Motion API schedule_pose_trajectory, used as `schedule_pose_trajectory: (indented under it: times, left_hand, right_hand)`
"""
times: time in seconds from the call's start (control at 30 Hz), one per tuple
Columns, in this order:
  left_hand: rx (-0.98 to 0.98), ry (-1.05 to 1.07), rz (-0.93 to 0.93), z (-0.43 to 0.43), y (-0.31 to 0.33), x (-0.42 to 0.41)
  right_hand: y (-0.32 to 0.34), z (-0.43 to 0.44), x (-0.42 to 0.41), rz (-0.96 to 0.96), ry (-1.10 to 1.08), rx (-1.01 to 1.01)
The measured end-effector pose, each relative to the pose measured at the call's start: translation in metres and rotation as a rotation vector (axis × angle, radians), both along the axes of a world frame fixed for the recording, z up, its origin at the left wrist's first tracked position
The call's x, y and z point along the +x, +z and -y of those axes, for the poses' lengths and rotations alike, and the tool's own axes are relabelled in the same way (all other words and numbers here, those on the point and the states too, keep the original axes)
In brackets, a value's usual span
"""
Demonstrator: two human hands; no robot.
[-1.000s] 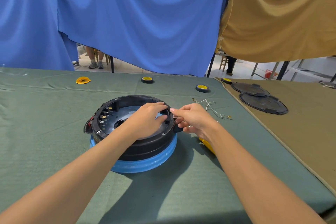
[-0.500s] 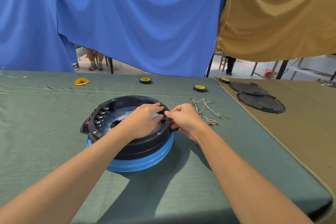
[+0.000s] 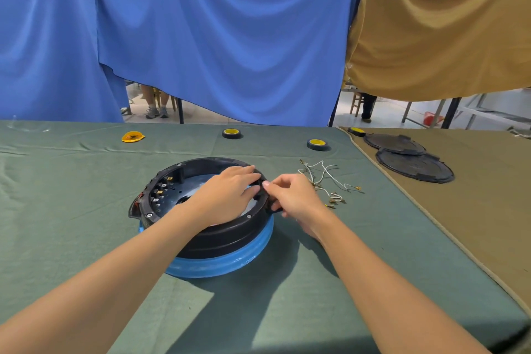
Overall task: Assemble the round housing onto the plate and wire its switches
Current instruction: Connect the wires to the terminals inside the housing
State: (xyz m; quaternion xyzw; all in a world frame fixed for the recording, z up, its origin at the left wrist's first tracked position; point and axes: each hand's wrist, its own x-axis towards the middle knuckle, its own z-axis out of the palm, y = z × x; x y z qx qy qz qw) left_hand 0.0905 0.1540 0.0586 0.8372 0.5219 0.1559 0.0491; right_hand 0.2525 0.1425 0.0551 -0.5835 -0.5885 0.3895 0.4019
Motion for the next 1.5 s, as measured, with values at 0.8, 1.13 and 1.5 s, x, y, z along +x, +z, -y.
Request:
schedule_pose_trajectory:
  times: [0.8, 1.13, 1.5]
  left_hand:
    - [-0.134, 0.051, -0.198, -0.048, -0.009, 0.054]
    - [-0.014, 0.066, -0.001, -0.030, 0.001, 0.056]
    - [0.131, 0.140, 0.654, -0.012, 0.017, 0.056]
  right_hand:
    - [-0.038, -0.083, 0.120, 0.846, -0.465, 0.321]
    - [-0.008, -0.054, 0.097, 0.000, -0.293, 0.220]
    - [-0.002, -0.021, 0.070, -0.085, -0.213, 0.369]
